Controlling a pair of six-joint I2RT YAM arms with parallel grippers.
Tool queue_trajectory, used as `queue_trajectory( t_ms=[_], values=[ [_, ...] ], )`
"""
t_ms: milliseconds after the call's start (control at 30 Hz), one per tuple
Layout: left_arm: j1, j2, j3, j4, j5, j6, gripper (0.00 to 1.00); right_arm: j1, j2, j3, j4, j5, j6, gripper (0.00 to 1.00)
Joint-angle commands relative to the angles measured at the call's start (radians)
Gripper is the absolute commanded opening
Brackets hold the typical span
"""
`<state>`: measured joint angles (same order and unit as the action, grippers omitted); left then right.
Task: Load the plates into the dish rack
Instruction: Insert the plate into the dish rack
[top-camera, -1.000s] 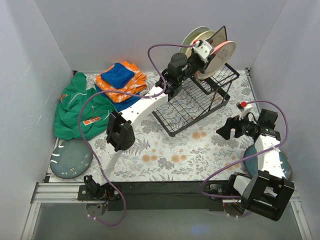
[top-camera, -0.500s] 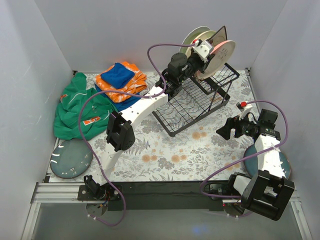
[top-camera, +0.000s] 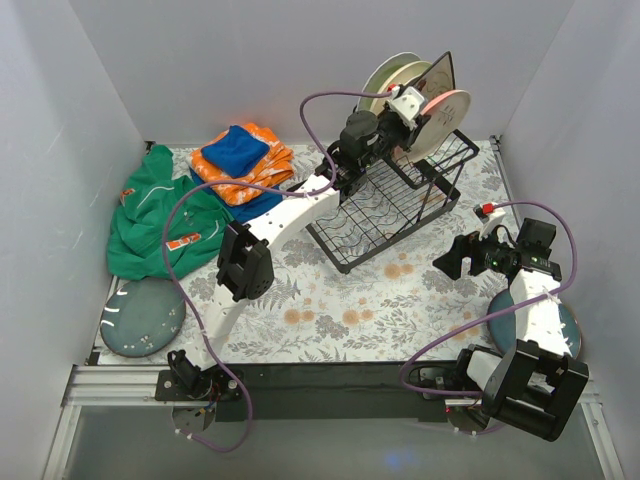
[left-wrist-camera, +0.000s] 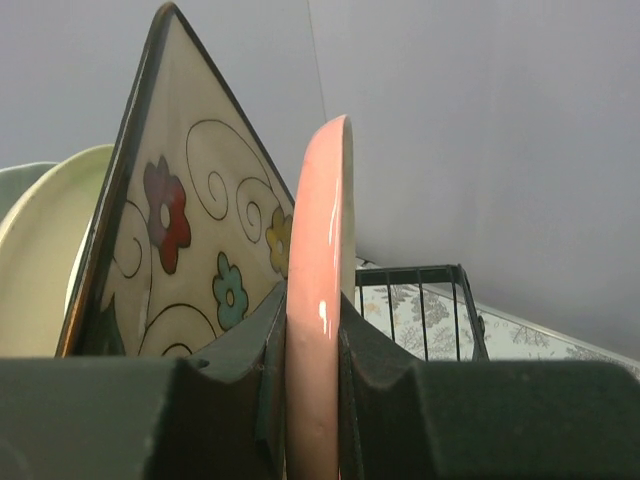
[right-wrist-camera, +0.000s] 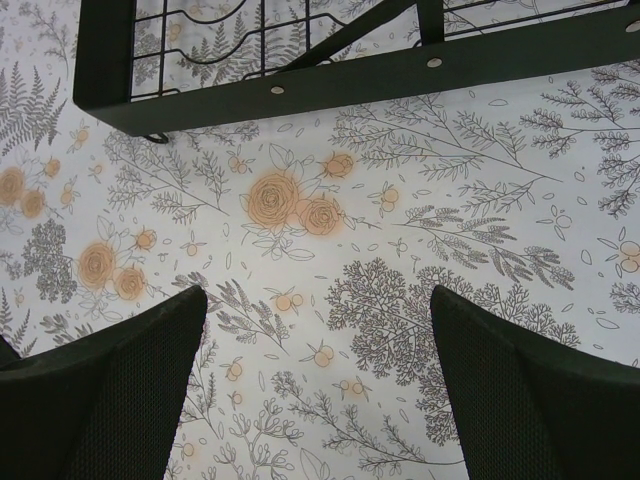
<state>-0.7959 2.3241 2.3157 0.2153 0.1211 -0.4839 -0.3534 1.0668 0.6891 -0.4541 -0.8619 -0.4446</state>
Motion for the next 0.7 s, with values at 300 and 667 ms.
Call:
queue_trajectory(
  t_ms=[300, 667],
  values=[
    [0.003, -0.060, 0.024, 0.154, -0.055, -0.022, 0.26, -0.010, -0.002, 0.010, -0.008, -0.029, -0.008, 0.97],
    [0.003, -0.083, 0.037, 0.157, -0.075, -0.004, 0.53, -0.013, -0.002, 0.010, -0.008, -0.031, -0.009, 0.97]
  ],
)
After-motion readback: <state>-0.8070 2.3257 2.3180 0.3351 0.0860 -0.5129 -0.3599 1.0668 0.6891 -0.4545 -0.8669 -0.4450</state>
